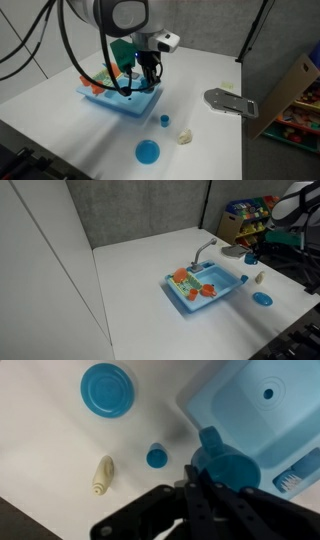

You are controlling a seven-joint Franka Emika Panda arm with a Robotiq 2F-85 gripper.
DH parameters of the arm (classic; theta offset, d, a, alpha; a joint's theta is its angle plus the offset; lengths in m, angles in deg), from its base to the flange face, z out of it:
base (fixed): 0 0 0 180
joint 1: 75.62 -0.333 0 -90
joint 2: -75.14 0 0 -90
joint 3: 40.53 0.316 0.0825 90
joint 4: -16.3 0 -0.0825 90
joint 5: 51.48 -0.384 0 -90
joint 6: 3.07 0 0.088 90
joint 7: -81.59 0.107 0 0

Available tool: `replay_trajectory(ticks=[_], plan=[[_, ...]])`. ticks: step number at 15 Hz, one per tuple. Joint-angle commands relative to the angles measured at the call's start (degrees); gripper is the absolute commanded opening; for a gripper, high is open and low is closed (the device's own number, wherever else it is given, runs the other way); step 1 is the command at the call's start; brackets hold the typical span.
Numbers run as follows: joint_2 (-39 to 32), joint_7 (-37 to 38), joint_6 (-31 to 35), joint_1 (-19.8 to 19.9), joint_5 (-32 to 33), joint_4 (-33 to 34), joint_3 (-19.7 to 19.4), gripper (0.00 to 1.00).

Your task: Put the blue cup on the plate

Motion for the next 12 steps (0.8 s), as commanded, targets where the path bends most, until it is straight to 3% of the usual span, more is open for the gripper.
replay_trajectory(ticks=[1, 12], plan=[[0.86, -1.76, 1.77, 1.13, 1.42, -2.33, -1.66, 0.03], [-6.29, -6.44, 12.28, 3.99, 0.46, -7.07, -2.53, 0.03]])
